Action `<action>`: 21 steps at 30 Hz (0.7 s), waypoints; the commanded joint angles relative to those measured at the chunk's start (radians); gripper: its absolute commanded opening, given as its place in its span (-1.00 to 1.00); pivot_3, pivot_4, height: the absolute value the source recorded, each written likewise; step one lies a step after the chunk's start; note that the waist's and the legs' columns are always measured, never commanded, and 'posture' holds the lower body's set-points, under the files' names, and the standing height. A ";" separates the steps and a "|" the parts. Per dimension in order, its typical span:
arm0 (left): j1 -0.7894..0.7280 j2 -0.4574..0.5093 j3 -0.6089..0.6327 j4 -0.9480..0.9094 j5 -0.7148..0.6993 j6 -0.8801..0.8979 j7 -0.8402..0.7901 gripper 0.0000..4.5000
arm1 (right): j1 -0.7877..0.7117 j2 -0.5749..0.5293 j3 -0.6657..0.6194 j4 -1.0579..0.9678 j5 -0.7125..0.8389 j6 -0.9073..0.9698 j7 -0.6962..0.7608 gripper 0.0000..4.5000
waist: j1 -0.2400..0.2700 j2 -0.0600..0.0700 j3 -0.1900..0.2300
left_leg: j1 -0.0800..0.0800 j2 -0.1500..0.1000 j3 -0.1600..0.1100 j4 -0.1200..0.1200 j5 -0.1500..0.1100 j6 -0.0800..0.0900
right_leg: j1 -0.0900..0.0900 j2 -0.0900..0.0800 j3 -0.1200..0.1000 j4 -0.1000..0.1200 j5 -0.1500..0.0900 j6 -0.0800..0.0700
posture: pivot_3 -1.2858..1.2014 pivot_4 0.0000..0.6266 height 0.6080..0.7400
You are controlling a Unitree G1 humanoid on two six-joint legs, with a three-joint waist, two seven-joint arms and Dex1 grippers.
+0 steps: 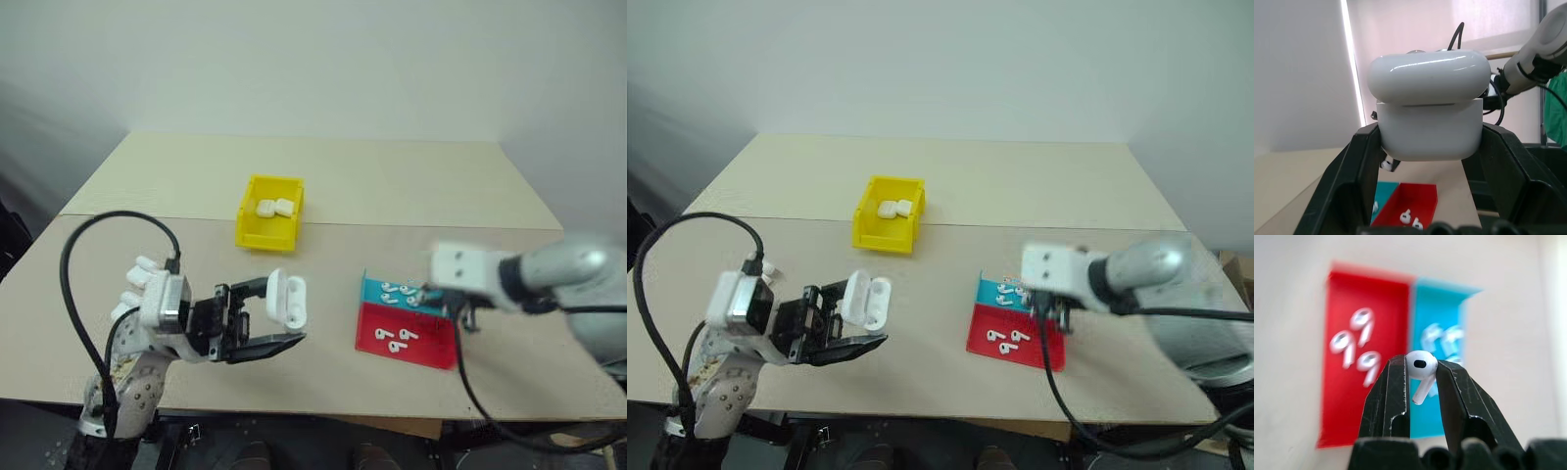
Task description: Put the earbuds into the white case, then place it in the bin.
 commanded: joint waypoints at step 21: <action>-0.157 -0.074 -0.069 0.026 0.043 0.053 0.009 0.22 | 0.011 0.612 -0.139 0.041 0.612 -0.481 -0.177 -0.68 | -0.004 0.000 0.000 | 0.000 0.000 -0.001 0.000 0.000 0.000 | 0.000 0.001 0.000 0.001 0.000 0.000 | 0.03 -0.52 1.00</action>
